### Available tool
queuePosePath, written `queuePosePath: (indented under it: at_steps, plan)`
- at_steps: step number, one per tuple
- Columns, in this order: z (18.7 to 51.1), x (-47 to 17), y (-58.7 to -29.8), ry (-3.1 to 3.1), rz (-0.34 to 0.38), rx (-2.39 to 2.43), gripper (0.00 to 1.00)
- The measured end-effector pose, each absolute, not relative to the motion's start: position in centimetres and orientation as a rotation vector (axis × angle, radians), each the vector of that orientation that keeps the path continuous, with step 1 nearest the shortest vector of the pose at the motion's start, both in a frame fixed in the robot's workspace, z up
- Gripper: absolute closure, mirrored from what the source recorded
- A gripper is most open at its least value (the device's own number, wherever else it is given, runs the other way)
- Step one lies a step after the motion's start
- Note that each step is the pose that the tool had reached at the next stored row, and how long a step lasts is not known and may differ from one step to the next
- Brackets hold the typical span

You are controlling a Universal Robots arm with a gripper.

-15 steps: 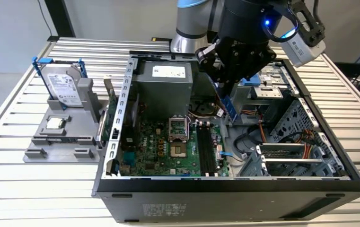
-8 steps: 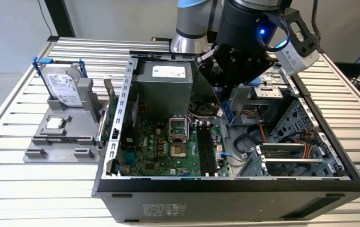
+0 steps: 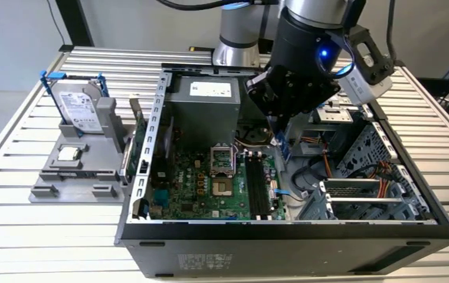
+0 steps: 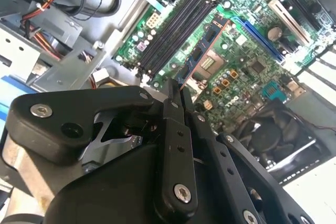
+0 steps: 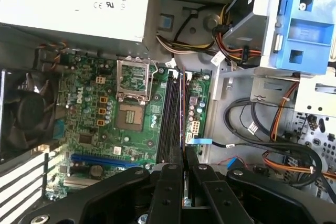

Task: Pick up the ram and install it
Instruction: 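Pick up the ram and move it above insertion slot, then insert the ram into the slot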

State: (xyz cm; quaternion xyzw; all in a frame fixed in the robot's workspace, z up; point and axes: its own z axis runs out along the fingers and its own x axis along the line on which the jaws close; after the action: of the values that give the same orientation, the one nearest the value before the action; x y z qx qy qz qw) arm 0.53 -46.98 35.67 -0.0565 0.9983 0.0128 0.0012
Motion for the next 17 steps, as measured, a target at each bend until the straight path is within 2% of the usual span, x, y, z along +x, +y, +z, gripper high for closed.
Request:
queuePosePath:
  at_steps: [10,17]
  plan:
    - [33.8,1.2,-47.0,3.134,0.039,-0.171,1.0]
    - [32.6,1.2,-47.0,3.137,0.039,0.001,1.0]
